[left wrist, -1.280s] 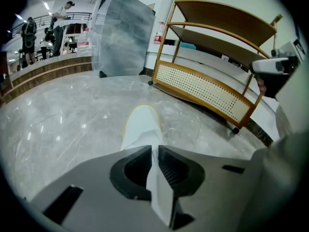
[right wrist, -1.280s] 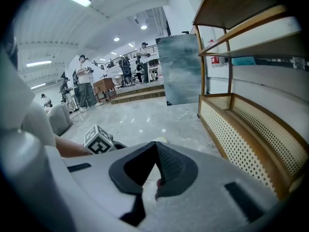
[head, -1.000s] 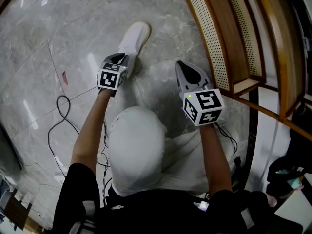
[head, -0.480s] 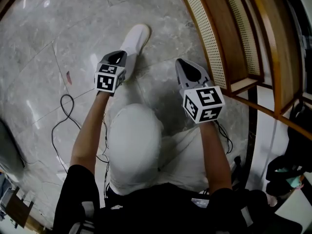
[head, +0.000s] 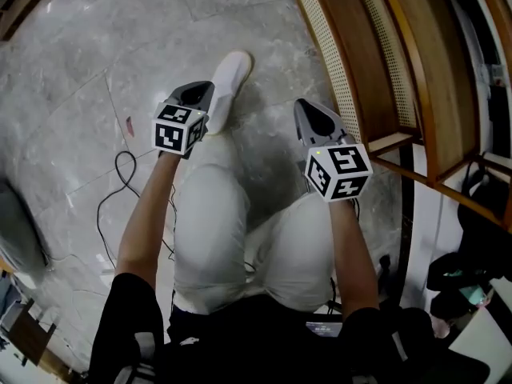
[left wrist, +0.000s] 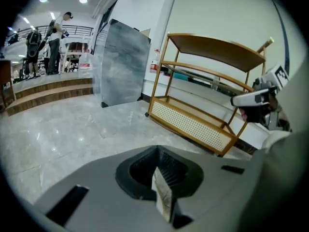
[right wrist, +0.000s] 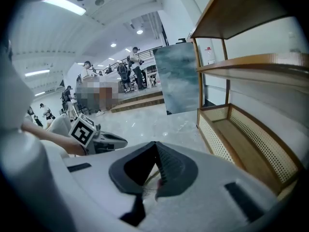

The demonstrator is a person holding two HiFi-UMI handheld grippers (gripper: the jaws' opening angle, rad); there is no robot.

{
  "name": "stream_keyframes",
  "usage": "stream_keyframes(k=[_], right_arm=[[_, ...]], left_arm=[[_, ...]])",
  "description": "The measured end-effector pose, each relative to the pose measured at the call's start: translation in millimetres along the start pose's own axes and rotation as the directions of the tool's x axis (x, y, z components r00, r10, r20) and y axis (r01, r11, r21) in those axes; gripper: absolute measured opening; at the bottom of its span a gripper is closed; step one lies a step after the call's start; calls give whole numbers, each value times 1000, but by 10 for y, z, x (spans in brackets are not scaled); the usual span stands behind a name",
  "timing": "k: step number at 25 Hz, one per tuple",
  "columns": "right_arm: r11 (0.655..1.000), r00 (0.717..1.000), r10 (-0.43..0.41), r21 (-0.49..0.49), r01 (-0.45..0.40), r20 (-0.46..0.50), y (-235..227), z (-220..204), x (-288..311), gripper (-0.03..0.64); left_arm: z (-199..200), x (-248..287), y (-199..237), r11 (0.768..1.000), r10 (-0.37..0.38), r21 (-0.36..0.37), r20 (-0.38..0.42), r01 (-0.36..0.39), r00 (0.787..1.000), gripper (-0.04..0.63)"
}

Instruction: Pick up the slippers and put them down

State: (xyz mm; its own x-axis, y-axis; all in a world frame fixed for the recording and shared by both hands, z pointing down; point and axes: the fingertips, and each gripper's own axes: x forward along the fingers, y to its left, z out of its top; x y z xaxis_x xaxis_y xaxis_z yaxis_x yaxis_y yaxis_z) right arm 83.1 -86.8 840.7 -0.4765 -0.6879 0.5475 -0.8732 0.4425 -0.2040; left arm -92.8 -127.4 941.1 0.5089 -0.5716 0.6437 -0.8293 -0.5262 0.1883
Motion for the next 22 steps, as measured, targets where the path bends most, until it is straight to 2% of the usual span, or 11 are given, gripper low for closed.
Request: stream_keyframes(k=[3, 11, 17, 22], right_arm=[[1000, 1000, -3, 22, 3, 2, 28, 221, -123, -8], [998, 1000, -17, 60, 18, -15, 187, 876, -609, -8], [999, 1000, -24, 44, 25, -19, 350, 1599, -1068, -8], [999, 999, -32, 26, 32, -24, 541, 2253, -1547, -8]], left_arm=[[307, -273, -72, 1000, -10, -24, 25, 10, 1000, 6], [1102, -976, -365, 1000, -31, 0, 48, 31, 998, 6], [1772, -1551, -597, 999, -45, 6, 62, 44, 997, 6], [2410, -2129, -852, 998, -59, -21, 101, 61, 993, 6]])
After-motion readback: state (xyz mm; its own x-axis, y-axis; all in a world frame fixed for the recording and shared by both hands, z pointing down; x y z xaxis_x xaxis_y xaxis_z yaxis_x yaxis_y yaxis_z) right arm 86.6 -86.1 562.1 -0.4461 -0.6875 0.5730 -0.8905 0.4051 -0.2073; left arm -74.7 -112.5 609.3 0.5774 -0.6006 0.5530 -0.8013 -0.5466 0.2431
